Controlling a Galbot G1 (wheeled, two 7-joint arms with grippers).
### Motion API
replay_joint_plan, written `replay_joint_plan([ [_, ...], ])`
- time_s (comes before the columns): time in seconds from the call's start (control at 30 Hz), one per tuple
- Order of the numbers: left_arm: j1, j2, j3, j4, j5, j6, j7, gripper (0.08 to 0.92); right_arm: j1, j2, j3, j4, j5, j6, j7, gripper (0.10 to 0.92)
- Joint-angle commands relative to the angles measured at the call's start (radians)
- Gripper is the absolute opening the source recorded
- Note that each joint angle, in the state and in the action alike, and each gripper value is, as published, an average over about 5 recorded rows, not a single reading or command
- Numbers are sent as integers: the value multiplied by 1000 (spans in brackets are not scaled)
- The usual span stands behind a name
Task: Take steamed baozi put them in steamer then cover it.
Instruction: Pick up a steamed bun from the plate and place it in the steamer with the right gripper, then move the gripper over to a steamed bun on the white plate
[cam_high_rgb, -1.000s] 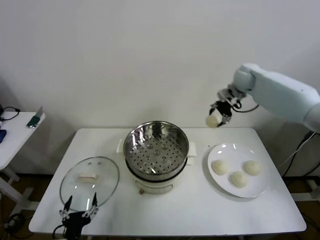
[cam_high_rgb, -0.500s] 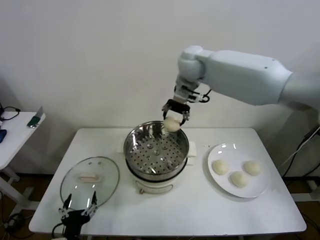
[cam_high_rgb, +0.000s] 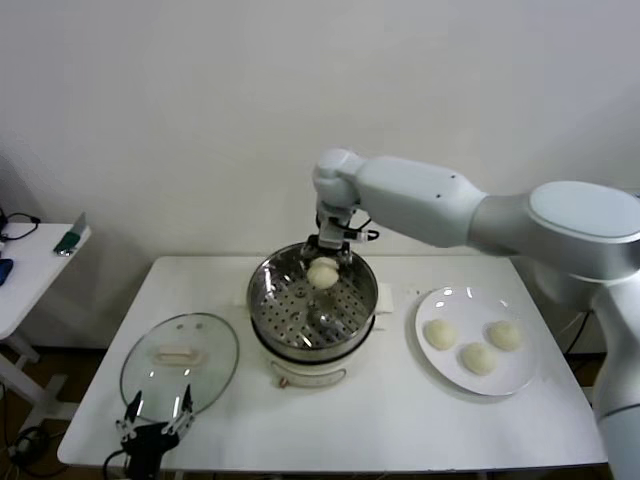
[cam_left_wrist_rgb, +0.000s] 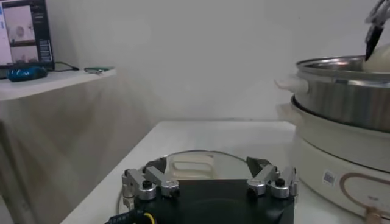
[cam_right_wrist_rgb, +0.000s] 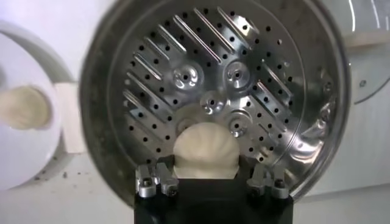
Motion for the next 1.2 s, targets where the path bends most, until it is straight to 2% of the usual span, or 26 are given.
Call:
replay_joint_plan([
  [0.03,0,-1,0,1,1,-1,0,823,-106,53,74,-136,-129,44,69,696],
  [0.3,-3,-4,6,3,3,-1,-1,823,-121,67,93,-181,-136,63,75,704],
  [0.47,-5,-4,5,5,3,-1,-1,823,-82,49,87,-157,-44,64,94,797],
  [0.57,-5,-4,5,5,3,0,-2,823,19,2,37,-82,145,37,58,819],
  [0.7,-2,-4,5,2,5,2,-2,823,260,-98,-171,56,561,-45,-30,822],
  [0.8,-1,-6,7,0,10,2,-2,823,407,-202,-327,122,773,-112,-102,823],
  [0.97,-7,-9,12,5,17,2,-2,823,482,-421,-491,175,813,-194,-146,823],
  [1.1,-12,-12,18,5,19,4,-1,823,500,-590,-614,257,811,-406,-102,823],
  [1.2,-15,-12,20,4,19,6,-1,823,491,-688,-690,326,787,-565,-13,823],
])
